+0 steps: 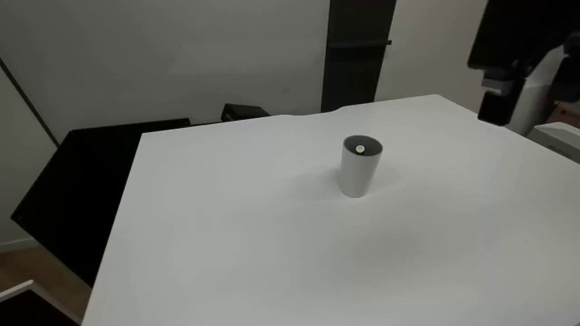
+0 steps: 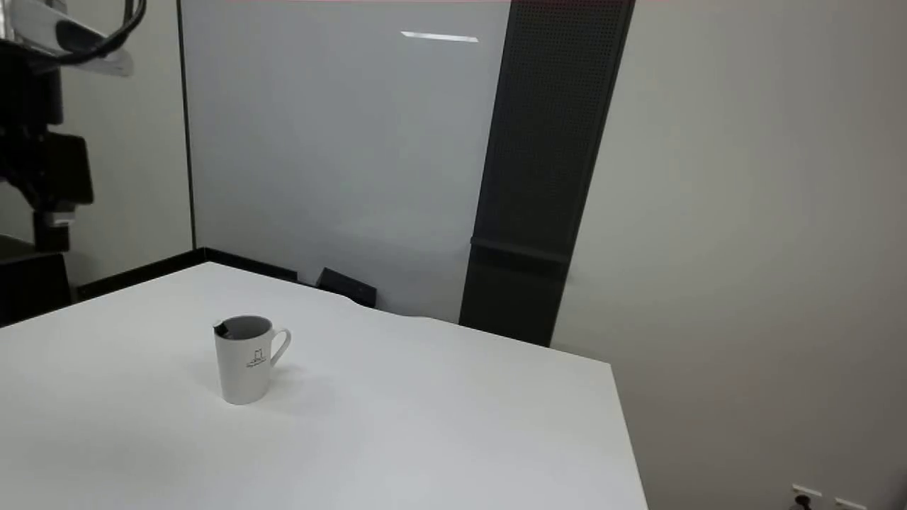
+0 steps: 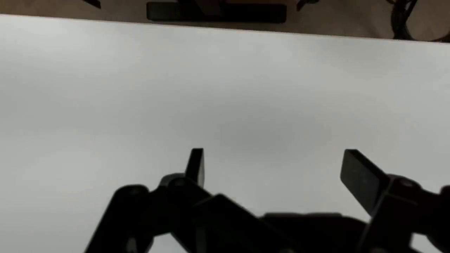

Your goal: Remove the marker from the mug and put it on the table

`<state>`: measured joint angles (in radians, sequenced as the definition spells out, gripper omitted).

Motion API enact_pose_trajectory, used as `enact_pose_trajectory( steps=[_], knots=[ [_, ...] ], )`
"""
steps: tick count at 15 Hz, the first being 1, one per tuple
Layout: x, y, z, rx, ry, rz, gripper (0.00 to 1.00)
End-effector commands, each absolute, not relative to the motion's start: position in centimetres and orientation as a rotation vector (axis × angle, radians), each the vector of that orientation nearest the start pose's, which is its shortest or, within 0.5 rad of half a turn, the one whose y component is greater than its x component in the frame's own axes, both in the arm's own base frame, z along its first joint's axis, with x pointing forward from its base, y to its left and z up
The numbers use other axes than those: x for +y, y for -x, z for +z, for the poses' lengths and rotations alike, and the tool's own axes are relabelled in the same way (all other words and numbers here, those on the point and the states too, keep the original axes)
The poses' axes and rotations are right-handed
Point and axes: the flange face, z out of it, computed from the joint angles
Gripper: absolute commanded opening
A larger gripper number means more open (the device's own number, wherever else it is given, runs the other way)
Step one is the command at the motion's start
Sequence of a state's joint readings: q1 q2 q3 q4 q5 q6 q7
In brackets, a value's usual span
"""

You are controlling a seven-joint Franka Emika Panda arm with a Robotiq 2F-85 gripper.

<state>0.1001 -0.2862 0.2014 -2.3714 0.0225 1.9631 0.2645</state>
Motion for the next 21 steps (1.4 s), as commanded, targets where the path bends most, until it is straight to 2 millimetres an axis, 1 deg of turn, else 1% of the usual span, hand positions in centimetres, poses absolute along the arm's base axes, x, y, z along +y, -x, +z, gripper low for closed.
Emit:
enact_pose_trajectory(
  steps=[1,4,7,11,16,18,21],
  knots=[
    [11.5,-44.2,43.5,-0.047,3.307,0.036,1.00],
    [9.9,-46.1,43.9,-0.077,3.337,-0.058,1.00],
    [8.7,-48.4,44.2,-0.086,3.363,-0.139,1.00],
    [8.1,-51.8,44.3,-0.124,3.380,-0.227,1.00],
    [9.4,-55.9,42.3,-0.205,3.363,-0.287,1.00],
    [10.2,-57.0,41.2,-0.235,3.351,-0.281,1.00],
    [11.7,-58.1,39.3,-0.272,3.333,-0.252,1.00]
  ],
)
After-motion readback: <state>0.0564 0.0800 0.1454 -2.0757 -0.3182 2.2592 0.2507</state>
